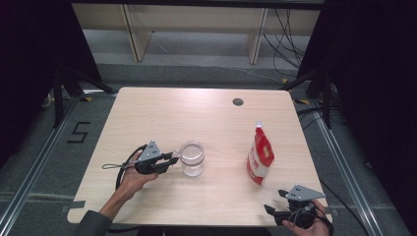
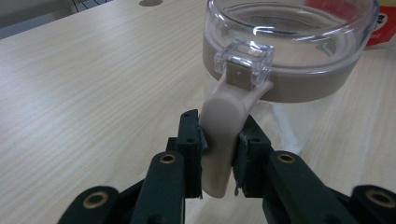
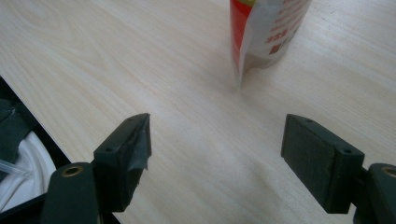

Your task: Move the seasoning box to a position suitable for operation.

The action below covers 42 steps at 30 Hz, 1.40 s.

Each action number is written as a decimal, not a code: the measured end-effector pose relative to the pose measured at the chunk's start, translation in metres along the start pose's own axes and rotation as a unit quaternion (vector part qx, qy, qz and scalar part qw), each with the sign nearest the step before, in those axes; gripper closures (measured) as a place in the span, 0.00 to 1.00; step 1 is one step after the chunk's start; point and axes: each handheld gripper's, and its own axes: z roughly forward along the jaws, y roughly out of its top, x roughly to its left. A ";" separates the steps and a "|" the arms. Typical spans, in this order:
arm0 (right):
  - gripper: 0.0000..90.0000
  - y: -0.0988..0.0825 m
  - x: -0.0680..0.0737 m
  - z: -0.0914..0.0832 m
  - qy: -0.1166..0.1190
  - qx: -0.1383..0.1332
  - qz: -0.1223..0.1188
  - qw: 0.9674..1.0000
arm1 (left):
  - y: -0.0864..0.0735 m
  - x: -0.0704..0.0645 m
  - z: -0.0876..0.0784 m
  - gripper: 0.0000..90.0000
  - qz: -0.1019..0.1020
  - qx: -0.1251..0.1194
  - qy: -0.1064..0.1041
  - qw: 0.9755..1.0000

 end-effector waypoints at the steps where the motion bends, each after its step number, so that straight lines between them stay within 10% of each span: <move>1: 0.28 0.000 0.000 0.000 0.000 0.000 0.000 1.000 | 0.000 0.000 0.000 0.83 0.000 0.000 0.000 1.000; 21: 0.28 0.000 0.001 -0.001 0.003 0.000 0.010 1.000 | 0.002 -0.052 -0.002 0.82 0.014 -0.005 -0.044 0.999; 42: 0.28 0.000 0.001 0.000 0.003 0.001 0.008 1.000 | -0.002 -0.064 -0.005 0.82 0.030 -0.018 -0.078 0.996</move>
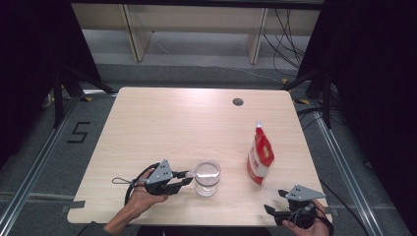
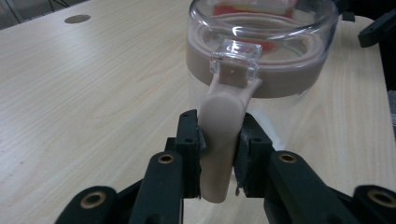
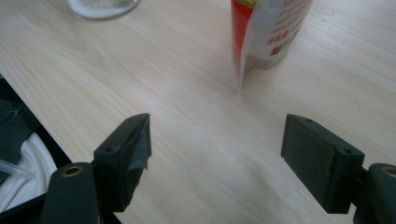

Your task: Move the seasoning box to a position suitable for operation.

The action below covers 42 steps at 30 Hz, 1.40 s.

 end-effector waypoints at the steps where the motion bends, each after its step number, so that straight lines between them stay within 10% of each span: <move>1: 0.28 0.000 0.000 0.000 0.000 0.000 0.000 1.000 | -0.001 -0.002 0.000 0.82 -0.005 -0.001 -0.001 1.000; 19: 0.28 0.000 0.001 0.000 0.000 0.002 0.003 1.000 | -0.002 -0.015 -0.003 0.80 0.006 0.017 -0.017 1.000; 23: 0.28 0.000 0.001 0.000 0.005 -0.003 0.002 1.000 | -0.001 -0.018 -0.008 0.66 0.004 0.024 -0.018 1.000; 31: 0.28 0.001 0.000 0.000 0.016 -0.011 -0.005 1.000 | 0.002 -0.024 -0.021 0.41 -0.034 0.025 -0.004 0.999; 42: 0.29 0.002 0.001 0.000 0.039 -0.007 0.000 0.999 | 0.010 -0.029 -0.028 0.32 -0.073 0.029 -0.003 0.997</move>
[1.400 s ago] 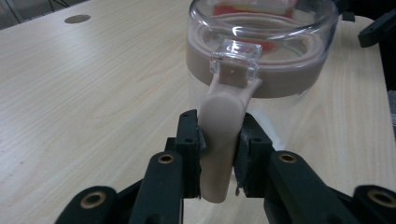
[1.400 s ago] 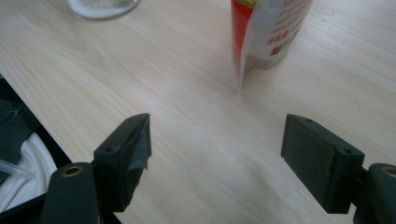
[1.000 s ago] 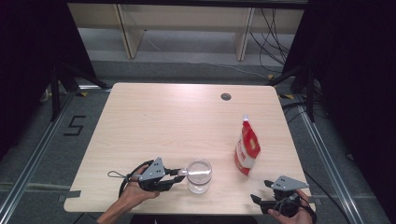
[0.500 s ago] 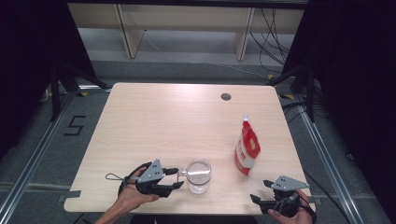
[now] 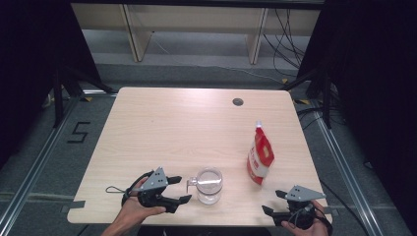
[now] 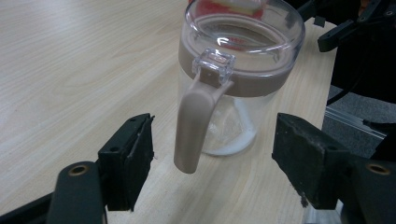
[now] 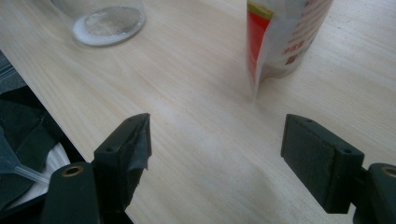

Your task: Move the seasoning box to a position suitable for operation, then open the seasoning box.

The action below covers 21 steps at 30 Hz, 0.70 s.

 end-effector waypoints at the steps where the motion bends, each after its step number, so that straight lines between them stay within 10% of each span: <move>1: 0.29 0.000 0.000 0.000 0.000 0.000 0.000 1.000 | 0.001 -0.001 0.000 0.32 -0.003 0.000 0.003 1.000; 21: 0.29 0.000 0.001 0.002 -0.015 -0.004 -0.009 1.000 | 0.023 -0.013 -0.011 0.47 -0.003 -0.026 0.012 1.000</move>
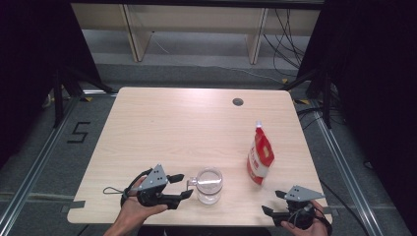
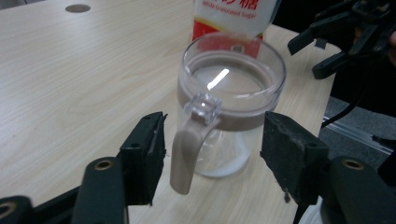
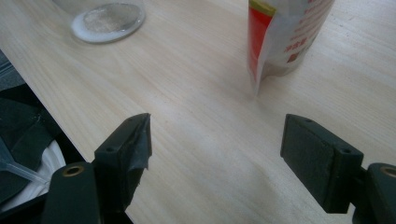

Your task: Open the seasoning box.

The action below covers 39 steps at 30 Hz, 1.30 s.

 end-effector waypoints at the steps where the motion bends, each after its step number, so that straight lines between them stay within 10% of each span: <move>1: 0.29 0.000 0.000 -0.001 -0.003 0.002 0.001 1.000 | 0.002 0.000 0.000 0.50 -0.002 -0.009 -0.003 1.000; 12: 0.29 0.004 0.007 0.001 0.012 -0.004 0.000 1.000 | 0.015 -0.001 0.004 0.95 0.001 -0.021 -0.001 1.000; 39: 0.62 0.017 0.034 0.007 0.053 -0.055 -0.037 0.996 | 0.010 0.007 0.011 0.99 0.023 -0.007 0.026 0.999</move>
